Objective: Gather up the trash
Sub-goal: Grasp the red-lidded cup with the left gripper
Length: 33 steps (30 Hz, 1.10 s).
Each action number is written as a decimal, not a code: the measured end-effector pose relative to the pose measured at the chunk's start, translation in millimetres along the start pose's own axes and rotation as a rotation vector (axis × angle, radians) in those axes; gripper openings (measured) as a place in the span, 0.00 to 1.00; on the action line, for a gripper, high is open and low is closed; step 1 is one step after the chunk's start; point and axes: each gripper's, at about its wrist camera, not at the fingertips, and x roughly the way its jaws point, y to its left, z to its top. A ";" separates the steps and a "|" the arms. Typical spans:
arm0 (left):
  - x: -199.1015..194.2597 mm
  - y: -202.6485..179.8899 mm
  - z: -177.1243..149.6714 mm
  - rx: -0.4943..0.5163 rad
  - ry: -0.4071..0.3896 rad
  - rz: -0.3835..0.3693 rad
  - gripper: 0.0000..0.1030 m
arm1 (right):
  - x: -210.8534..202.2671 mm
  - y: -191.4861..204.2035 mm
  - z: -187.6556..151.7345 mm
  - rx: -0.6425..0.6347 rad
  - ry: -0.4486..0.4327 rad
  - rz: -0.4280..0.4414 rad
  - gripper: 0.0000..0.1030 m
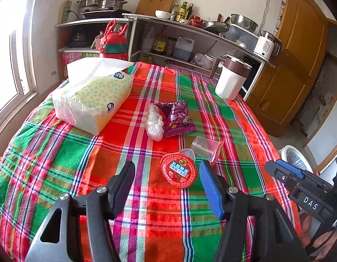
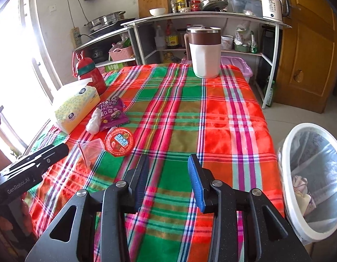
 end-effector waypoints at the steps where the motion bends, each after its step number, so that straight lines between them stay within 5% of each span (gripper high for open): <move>1: 2.9 0.6 -0.4 -0.004 0.010 -0.008 0.63 | 1.4 0.4 0.5 0.000 0.002 -0.001 0.40; 20: 41.0 -5.7 5.0 0.003 0.088 -0.028 0.65 | 12.9 -5.4 7.6 0.018 0.015 -0.002 0.41; 27: 40.8 1.6 5.6 -0.003 0.089 -0.031 0.43 | 17.5 0.3 10.4 0.008 0.020 0.004 0.41; 33: 34.5 9.2 4.8 -0.006 0.069 -0.007 0.43 | 21.4 8.7 11.6 -0.007 0.026 0.015 0.41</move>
